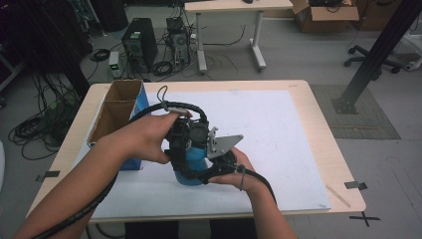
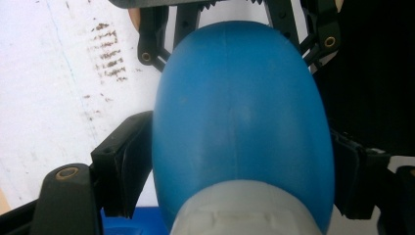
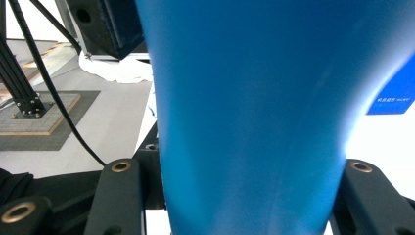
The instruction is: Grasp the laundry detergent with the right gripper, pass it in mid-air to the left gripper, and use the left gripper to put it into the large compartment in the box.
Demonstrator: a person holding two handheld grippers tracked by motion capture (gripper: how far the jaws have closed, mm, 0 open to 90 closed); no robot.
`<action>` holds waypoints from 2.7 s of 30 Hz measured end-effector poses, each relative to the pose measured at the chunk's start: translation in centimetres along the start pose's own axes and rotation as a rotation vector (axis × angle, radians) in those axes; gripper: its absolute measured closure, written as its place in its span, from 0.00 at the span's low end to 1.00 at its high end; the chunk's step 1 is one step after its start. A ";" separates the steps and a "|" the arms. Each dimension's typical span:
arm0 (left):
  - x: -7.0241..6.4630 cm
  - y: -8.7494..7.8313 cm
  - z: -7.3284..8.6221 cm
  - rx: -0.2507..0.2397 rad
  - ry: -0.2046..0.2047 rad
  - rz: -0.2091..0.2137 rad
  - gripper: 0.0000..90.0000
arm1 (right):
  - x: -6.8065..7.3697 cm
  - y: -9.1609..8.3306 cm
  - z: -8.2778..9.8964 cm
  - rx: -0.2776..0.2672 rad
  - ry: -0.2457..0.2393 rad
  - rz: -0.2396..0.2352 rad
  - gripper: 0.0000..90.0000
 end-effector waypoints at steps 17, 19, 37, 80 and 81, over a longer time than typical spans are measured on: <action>-0.1 0.0 -0.2 0.011 0.005 0.012 0.39 | 0.0 -0.1 0.0 -0.003 0.001 0.000 0.50; -0.1 0.0 -0.2 0.012 0.000 0.015 0.40 | 0.0 -0.1 0.0 -0.003 0.000 0.001 0.50; -0.2 0.0 -0.3 0.045 -0.027 0.013 0.42 | 0.1 0.1 0.1 -0.003 -0.017 0.024 0.49; 0.2 -1.3 -1.2 0.095 -0.078 0.021 0.43 | -0.2 -1.2 -0.1 -0.119 0.082 0.046 0.10; 0.2 -1.3 -1.2 0.095 -0.078 0.021 0.43 | -0.2 -1.2 -0.1 -0.119 0.082 0.046 0.10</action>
Point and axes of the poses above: each handheld gripper's, and its own axes: y roughly forward along the jaws, z roughly out of its underside, x roughly to its left, the point moved 7 cm from there along y, roughly forward along the jaws, and after that the axes turned 4 degrees about z, right-handed, at the moved point
